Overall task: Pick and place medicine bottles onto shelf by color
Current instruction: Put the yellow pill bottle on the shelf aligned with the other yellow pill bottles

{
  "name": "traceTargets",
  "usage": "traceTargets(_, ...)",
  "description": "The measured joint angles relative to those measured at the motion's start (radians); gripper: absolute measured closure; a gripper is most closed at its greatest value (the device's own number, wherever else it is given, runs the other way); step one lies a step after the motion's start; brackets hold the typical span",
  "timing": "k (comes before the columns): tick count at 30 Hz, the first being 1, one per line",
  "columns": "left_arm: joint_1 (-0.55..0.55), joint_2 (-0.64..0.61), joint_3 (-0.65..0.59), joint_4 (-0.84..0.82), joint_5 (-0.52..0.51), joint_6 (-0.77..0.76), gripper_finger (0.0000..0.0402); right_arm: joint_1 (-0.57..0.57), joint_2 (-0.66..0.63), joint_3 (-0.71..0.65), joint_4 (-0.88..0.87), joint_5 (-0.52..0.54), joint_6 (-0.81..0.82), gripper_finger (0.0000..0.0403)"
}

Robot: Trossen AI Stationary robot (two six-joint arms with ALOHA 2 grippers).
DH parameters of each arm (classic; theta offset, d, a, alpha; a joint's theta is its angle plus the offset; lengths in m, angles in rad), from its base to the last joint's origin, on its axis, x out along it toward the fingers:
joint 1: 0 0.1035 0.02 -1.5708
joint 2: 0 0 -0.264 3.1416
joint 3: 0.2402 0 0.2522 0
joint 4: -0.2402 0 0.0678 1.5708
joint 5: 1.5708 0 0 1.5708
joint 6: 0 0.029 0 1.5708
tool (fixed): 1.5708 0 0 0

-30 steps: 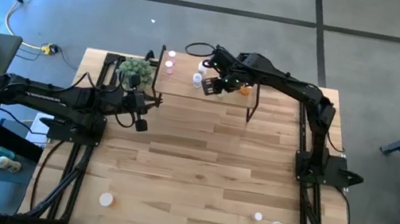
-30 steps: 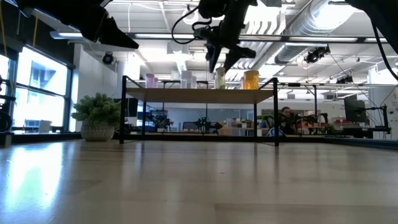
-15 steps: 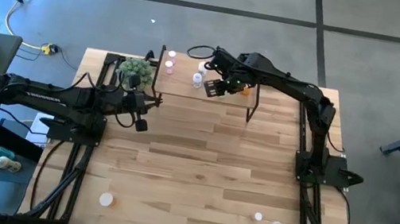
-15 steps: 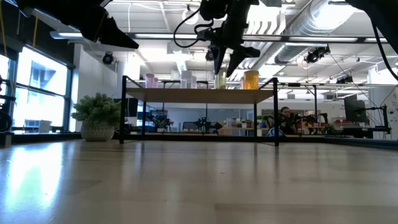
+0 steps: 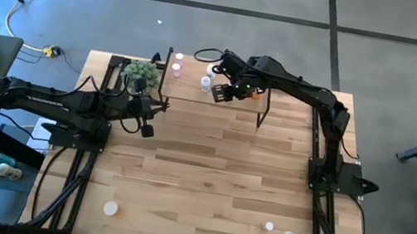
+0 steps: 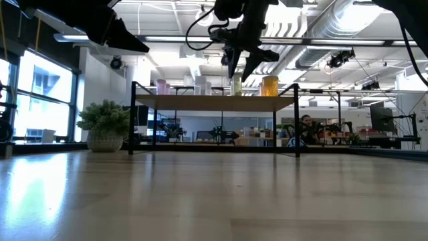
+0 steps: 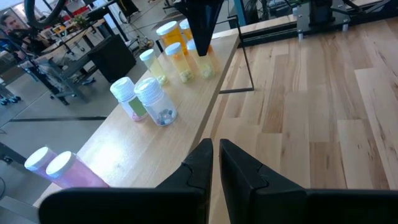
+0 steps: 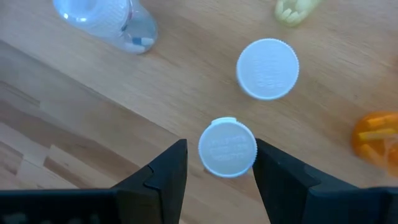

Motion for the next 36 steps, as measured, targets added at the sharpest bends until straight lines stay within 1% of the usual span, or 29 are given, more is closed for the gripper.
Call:
traceTargets(5, 0.0, 0.0, 0.0, 0.0, 0.0, 0.0, 0.0381, 0.0, 0.0, 0.0, 0.0, 0.004, -0.008, 0.0235)
traceTargets(10, 0.0, 0.0, 0.0, 0.0, 0.0, 0.0, 0.038, 0.0, -0.008, 0.0, -0.017, 0.062, -0.034, 0.0235)
traceTargets(14, 0.0, 0.0, 0.0, 0.0, 0.0, 0.0, 0.038, 0.0, -0.022, 0.0, -0.022, 0.082, -0.061, 0.0235)
traceTargets(36, 0.0, 0.0, 0.0, 0.002, 0.0, 0.0, 0.0381, -0.001, -0.042, 0.0, -0.005, 0.082, -0.088, 0.0235)
